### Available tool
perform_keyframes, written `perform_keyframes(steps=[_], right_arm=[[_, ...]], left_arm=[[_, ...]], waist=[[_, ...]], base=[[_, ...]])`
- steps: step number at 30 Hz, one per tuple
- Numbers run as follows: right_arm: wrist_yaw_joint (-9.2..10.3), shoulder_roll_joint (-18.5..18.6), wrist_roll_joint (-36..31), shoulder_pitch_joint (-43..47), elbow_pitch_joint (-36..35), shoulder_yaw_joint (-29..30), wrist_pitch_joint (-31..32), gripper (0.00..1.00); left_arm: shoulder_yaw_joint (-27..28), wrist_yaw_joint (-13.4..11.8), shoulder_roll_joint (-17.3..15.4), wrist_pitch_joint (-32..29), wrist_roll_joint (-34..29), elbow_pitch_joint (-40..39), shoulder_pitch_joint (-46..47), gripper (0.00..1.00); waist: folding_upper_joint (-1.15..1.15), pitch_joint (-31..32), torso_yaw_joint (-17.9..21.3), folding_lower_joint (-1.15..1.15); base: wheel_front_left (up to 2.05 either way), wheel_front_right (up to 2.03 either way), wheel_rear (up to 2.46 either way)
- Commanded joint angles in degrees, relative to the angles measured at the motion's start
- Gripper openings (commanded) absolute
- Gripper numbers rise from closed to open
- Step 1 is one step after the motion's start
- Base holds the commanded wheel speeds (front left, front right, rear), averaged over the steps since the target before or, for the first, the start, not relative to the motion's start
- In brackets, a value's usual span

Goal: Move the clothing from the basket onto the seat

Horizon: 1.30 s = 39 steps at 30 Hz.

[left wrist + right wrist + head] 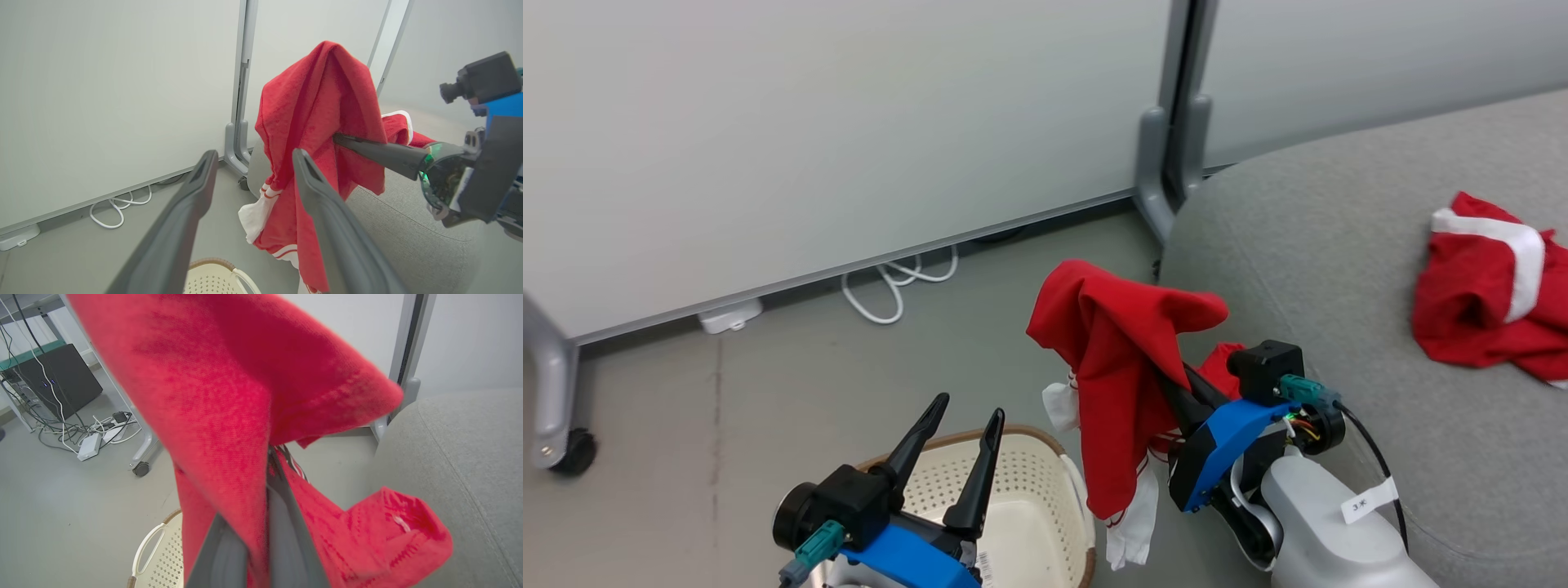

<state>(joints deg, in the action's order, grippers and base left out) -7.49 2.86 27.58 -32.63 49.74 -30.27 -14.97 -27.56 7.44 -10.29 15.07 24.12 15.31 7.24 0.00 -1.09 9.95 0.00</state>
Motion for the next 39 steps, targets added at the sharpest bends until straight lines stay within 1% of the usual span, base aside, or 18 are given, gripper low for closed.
perform_keyframes(steps=[1,2,7,13,20,29,39], right_arm=[[-0.01,0.0,-0.2,-0.2,-0.2,0.3,-0.3,0.00],[-0.01,0.0,-0.2,-0.2,-0.2,0.3,-0.3,0.00],[-0.01,0.0,-0.4,-0.1,-0.5,0.6,-0.3,0.00],[-0.01,0.0,-0.6,0.3,-1.1,1.2,-0.3,0.00],[-0.01,0.0,-1.0,0.8,-1.5,2.0,-0.3,0.00],[-0.01,0.0,-1.5,1.2,-1.7,2.6,-0.3,0.00],[-0.01,0.0,-1.8,1.4,-2.0,3.2,-0.3,0.00]], left_arm=[[0.3,0.0,0.1,0.2,-0.1,0.2,-0.1,1.00],[0.3,0.0,0.1,0.2,-0.1,0.2,-0.1,1.00],[2.0,0.0,0.3,0.2,-0.4,0.7,-0.4,1.00],[2.5,0.0,-0.5,0.2,-1.2,1.8,-0.1,1.00],[3.3,0.0,-0.8,0.2,-2.7,2.8,0.2,1.00],[5.0,0.0,-0.5,0.2,-5.6,4.2,-0.3,1.00],[4.5,0.0,-0.3,0.2,-5.6,4.9,0.1,1.00]], waist=[[0.00,-0.7,3.4,0.00],[0.00,-0.7,3.4,0.00],[0.00,-1.4,8.0,0.00],[0.00,-2.5,12.8,0.00],[0.00,-3.4,16.6,0.00],[0.00,-3.5,18.1,0.00],[0.00,-3.8,17.1,0.00]], base=[[0.00,0.00,0.00],[0.00,0.00,0.00],[0.00,0.00,0.00],[0.00,0.00,0.00],[0.00,0.00,0.00],[0.00,0.00,0.00],[0.00,0.00,0.00]])
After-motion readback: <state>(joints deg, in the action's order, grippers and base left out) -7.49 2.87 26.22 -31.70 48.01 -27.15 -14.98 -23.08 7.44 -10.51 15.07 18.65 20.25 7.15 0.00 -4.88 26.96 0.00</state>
